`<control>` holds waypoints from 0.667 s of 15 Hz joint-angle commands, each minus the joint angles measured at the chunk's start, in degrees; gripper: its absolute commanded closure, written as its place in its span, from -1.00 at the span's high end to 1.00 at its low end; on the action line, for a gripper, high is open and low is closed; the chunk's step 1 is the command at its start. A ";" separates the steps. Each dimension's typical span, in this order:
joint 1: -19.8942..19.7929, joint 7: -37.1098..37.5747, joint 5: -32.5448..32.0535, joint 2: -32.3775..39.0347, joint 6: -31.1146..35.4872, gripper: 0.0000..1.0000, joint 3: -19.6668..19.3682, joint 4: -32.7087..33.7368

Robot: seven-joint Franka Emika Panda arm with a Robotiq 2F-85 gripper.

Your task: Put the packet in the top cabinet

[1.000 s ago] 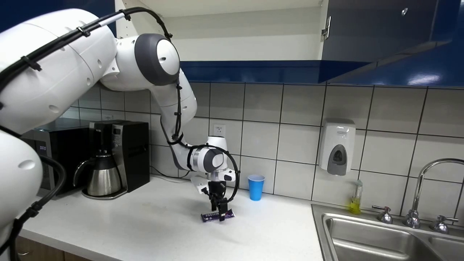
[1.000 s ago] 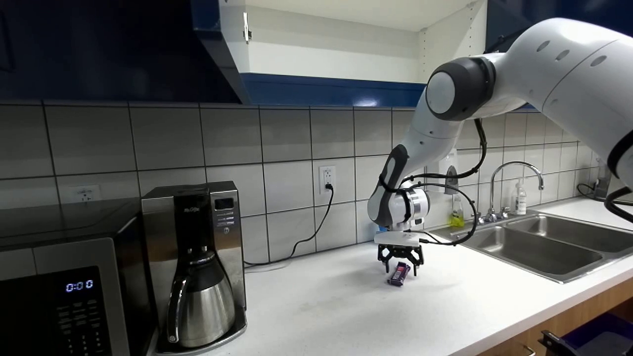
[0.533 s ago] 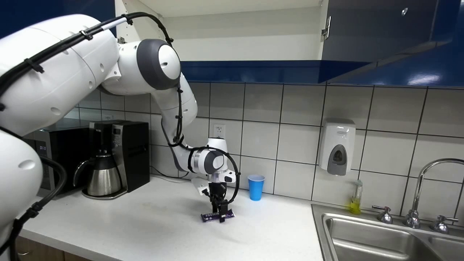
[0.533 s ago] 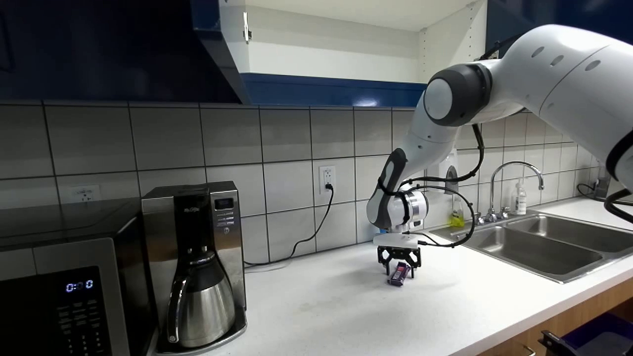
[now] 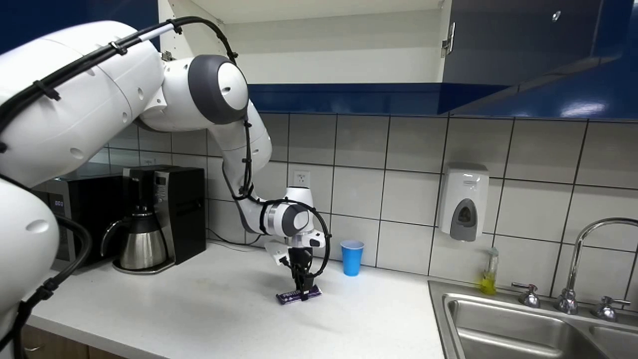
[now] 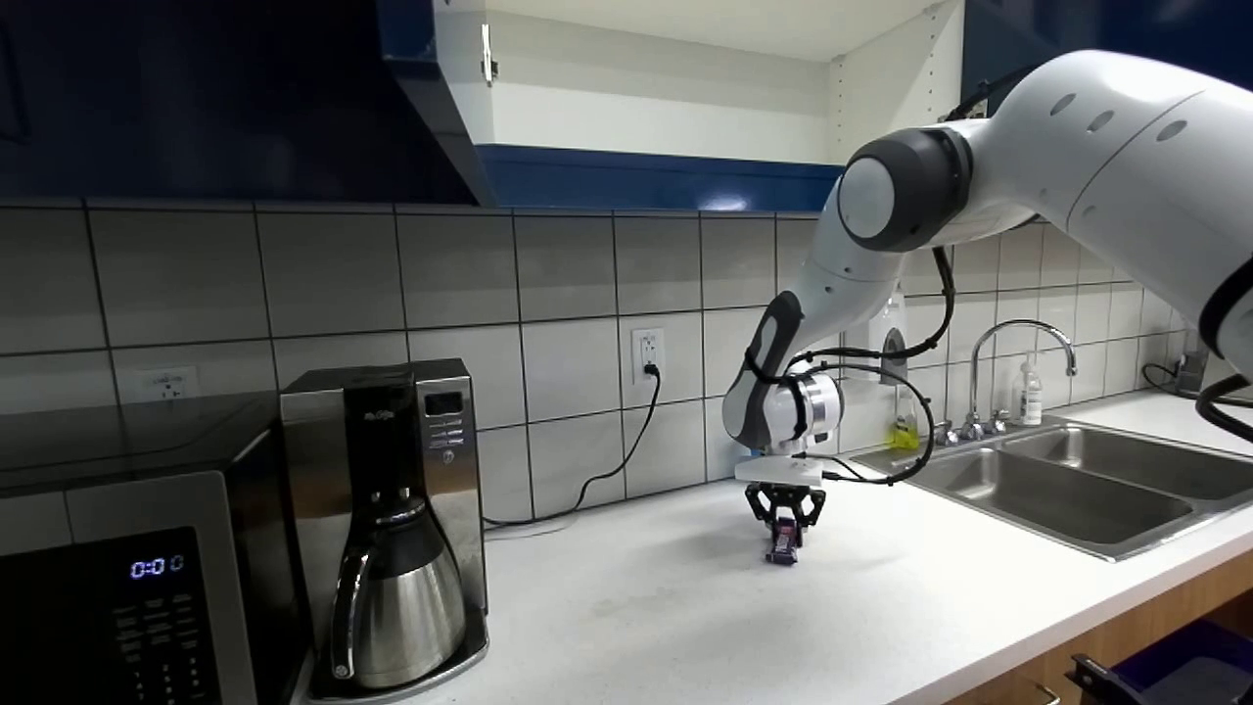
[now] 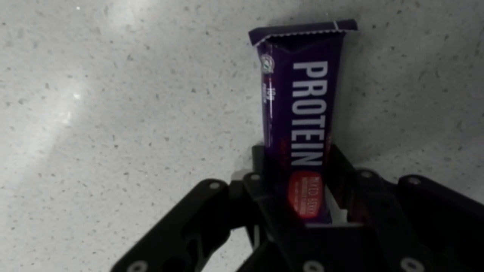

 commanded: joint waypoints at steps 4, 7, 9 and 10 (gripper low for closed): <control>0.49 0.55 0.51 0.63 -1.06 -0.68 -0.94 1.23; 0.77 0.08 -0.02 -0.20 -1.89 -0.68 -1.10 0.86; 0.84 -0.30 -0.18 -1.05 -2.10 -0.68 -1.12 0.42; 0.90 -0.57 -0.28 -1.66 -2.12 -0.68 -1.14 0.02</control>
